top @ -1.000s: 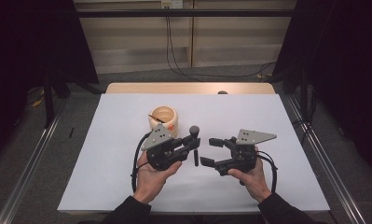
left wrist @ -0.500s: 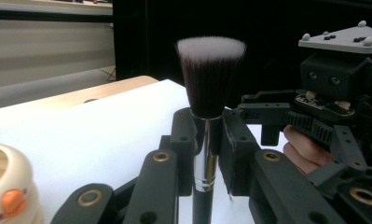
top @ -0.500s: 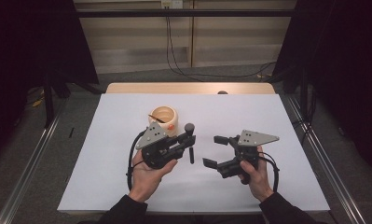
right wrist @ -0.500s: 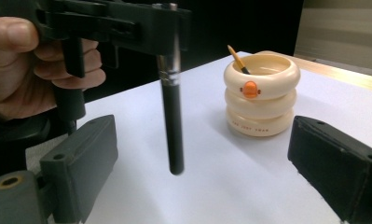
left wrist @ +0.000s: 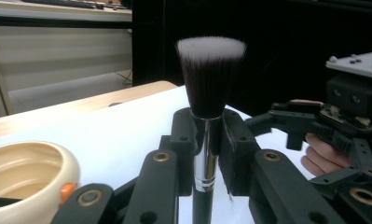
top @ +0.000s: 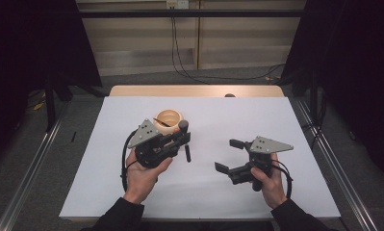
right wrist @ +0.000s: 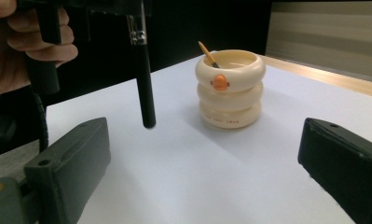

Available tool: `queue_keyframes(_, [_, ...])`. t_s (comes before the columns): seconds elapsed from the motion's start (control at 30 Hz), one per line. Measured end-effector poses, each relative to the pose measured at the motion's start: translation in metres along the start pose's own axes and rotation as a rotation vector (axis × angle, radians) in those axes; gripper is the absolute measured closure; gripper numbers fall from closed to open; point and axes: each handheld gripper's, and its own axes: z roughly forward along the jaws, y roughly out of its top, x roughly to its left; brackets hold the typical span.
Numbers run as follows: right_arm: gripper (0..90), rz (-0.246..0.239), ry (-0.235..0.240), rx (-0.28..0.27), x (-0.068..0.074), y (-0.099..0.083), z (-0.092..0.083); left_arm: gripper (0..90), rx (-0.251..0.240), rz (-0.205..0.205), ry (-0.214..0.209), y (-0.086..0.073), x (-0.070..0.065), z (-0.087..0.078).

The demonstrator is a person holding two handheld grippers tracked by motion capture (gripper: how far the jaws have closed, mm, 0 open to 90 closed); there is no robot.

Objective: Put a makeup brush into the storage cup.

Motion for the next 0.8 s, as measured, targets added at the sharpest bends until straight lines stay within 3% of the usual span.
queue_keyframes(0.2, [3.4,-0.010,-0.052,-0.017,-0.002,-0.006,-0.010,77.4,-0.018,-0.021,0.023,0.006,0.007,-0.006])
queue_keyframes(0.37, [2.9,-0.013,-0.086,-0.040,-0.001,-0.007,-0.019,77.4,-0.008,0.007,0.028,0.007,0.010,-0.008])
queue_keyframes(0.4, [2.9,-0.007,-0.085,-0.045,-0.001,-0.008,-0.021,77.4,-0.018,-0.008,0.029,0.008,0.010,-0.009])
queue_keyframes(0.47, [3.1,0.000,-0.096,-0.048,-0.001,-0.010,-0.027,77.4,-0.015,-0.001,0.046,0.009,0.013,-0.010])
queue_keyframes(0.6, [3.6,0.044,-0.108,-0.035,-0.006,-0.017,-0.037,77.5,-0.019,0.007,0.059,0.015,0.018,-0.011])
queue_keyframes(0.8, [3.6,0.027,-0.153,-0.028,-0.008,-0.021,-0.049,77.5,-0.037,0.000,0.075,0.026,0.026,-0.013])
